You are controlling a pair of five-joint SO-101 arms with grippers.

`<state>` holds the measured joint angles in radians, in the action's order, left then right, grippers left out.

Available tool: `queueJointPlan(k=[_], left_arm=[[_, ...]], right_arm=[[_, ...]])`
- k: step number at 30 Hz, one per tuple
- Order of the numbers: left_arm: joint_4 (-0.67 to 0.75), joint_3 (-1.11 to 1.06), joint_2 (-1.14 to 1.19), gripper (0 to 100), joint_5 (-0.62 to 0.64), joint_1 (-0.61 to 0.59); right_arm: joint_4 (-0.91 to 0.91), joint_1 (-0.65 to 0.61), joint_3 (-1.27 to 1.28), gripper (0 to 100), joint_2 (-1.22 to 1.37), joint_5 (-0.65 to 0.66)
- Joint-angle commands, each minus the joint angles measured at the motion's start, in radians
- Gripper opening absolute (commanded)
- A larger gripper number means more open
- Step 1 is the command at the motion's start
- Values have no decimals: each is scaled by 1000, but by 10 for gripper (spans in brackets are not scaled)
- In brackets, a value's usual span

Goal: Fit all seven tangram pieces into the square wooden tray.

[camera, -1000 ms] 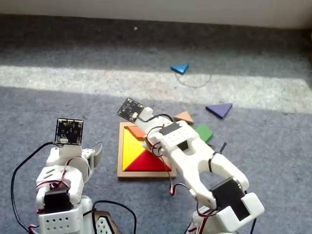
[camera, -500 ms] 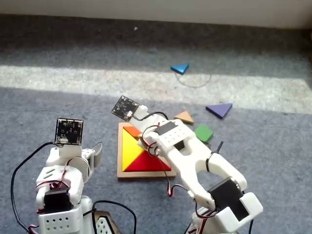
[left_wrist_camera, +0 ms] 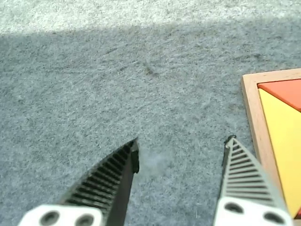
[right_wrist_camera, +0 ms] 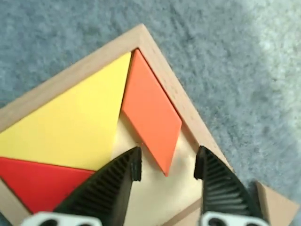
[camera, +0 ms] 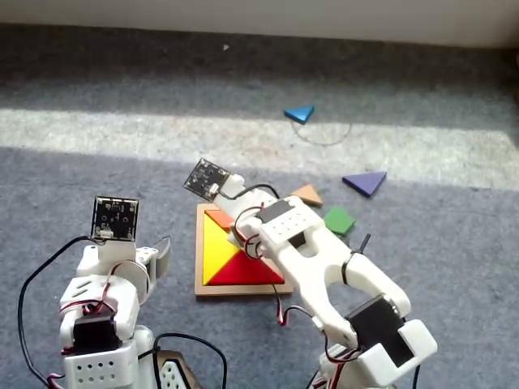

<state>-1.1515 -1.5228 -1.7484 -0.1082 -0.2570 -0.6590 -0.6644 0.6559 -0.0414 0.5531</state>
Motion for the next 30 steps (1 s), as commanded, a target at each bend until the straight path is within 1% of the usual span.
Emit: queueJointPlan(k=[1,4,8,11,17,22,24,27,30], left_arm=[[3,12,-12,291,3,-12],[3,12,-12,291,3,-12],[3,12,-12,291,3,-12],[3,12,-12,291,3,-12],[3,12,-12,291,3,-12],[3,10,-12,291,3,-12],[3,10,-12,291,3,-12],[3,10,-12,291,3,-12],[3,8,-12,291,3,-12]], right_arm=[[-85,12,-76,231,-104,-12],[-114,45,-76,231,-219,-12],[-125,159,-18,231,-354,-17],[-124,232,-4,231,-380,-83],[-122,318,-21,231,-255,-184],[-122,329,-153,233,-74,-290],[-124,329,-189,234,-13,-308],[-124,329,-239,235,58,-304],[-124,329,-268,235,104,-206]])
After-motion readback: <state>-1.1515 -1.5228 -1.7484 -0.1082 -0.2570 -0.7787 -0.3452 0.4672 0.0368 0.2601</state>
